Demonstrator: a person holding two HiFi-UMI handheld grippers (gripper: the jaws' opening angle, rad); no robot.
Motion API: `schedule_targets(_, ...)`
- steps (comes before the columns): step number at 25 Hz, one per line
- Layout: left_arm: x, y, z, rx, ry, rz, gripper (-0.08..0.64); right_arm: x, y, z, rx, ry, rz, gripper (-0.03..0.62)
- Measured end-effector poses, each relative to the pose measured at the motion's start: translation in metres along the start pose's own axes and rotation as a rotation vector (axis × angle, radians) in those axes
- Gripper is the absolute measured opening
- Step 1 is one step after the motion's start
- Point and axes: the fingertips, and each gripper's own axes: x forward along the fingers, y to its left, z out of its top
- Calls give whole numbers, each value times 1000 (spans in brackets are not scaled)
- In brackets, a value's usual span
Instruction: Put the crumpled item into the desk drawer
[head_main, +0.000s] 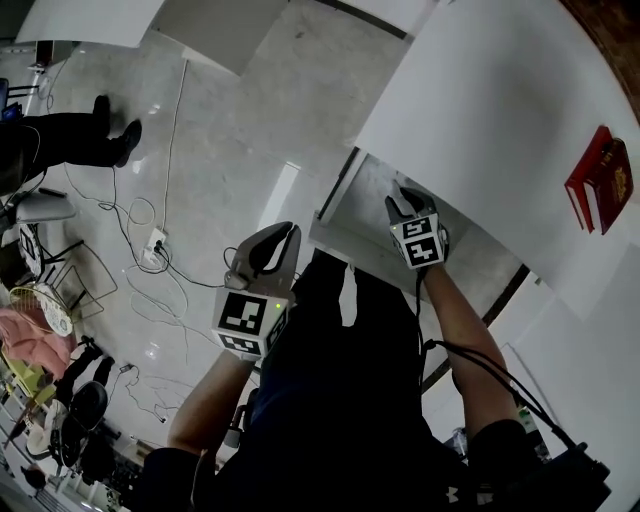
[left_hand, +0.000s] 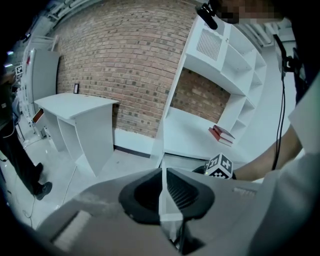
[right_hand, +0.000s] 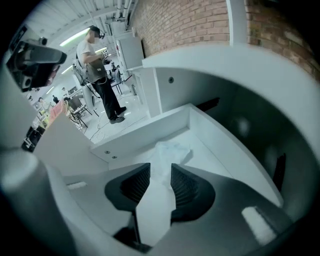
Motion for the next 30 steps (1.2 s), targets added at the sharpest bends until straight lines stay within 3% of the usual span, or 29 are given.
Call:
schedule_targets(5, 2, -21, 28, 55, -55, -43, 31, -51, 11, 20, -15, -92, -9, 124)
schedule_targets(10, 0, -48, 68, 116, -135, -65, 31, -125, 12, 61, -10, -254, -25, 104)
schedule_targets(16, -30, -103, 105, 176, -215, -78, 31, -243, 5, 102, -1, -442, -72, 94)
schedule_targets(24, -70, -147, 154, 188, -340, -49, 31, -364, 1, 143, 52, -684, -80, 63)
schedule_targets(30, -108, -175, 194, 224, -466, -24, 31, -440, 6, 165, 17, -832, -84, 47)
